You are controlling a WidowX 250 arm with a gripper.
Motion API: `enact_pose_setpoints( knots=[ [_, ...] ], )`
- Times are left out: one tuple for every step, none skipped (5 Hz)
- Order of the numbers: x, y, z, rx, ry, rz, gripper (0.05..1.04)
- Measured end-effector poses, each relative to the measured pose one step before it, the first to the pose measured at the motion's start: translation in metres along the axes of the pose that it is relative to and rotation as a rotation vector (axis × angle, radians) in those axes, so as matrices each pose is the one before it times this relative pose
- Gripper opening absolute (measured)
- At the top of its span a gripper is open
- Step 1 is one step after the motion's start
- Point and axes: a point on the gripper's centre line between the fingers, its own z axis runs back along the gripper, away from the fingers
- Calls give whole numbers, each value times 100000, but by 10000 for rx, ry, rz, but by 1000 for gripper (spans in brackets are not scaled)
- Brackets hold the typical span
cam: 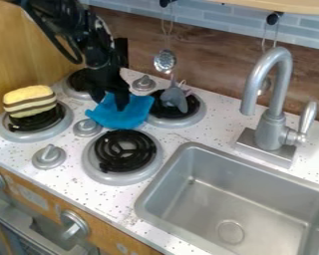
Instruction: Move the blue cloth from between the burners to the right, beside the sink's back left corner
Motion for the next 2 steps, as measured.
enact_pose_setpoints(
  knots=[
    [-549, -64, -1020, -55, 226, -5, 1001],
    [-87, 18, -1414, -461, -136, 62, 1001]
  ],
)
